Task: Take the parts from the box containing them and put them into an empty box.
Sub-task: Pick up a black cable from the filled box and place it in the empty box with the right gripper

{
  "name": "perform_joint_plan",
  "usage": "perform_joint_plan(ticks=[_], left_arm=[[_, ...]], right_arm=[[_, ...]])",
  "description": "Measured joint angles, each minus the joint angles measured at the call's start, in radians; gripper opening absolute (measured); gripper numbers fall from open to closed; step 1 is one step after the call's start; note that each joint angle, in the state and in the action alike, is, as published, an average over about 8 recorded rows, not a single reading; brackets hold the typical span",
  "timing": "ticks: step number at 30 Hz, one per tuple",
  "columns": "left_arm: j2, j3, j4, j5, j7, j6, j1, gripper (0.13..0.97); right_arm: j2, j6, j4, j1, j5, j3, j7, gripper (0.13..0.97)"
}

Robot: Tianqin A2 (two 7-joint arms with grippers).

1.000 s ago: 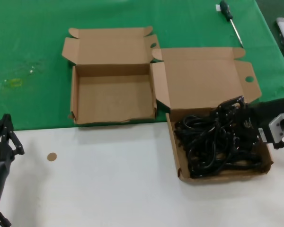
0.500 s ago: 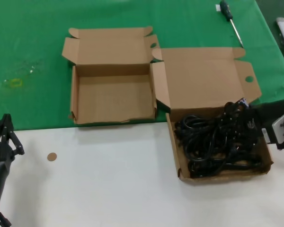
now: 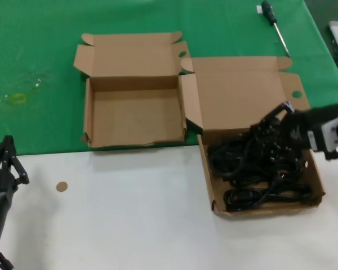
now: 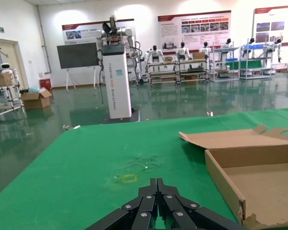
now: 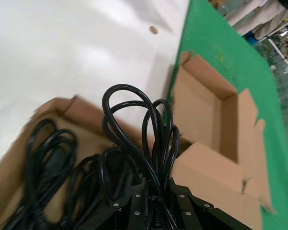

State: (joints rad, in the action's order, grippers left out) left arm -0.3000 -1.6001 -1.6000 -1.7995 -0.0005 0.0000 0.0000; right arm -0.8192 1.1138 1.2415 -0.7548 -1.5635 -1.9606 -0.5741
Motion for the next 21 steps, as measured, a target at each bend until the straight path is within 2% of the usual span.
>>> perform_joint_plan(ticks=[8,21], left_arm=[[0.000,0.000,0.000,0.000,0.000,0.000,0.000,0.152],[0.000,0.000,0.000,0.000,0.000,0.000,0.000,0.152]], right_arm=[[0.081,-0.040,0.050,-0.065,0.061,-0.041,0.118,0.217],[0.337,-0.147,-0.018,-0.168,0.182,-0.155,0.239,0.216]])
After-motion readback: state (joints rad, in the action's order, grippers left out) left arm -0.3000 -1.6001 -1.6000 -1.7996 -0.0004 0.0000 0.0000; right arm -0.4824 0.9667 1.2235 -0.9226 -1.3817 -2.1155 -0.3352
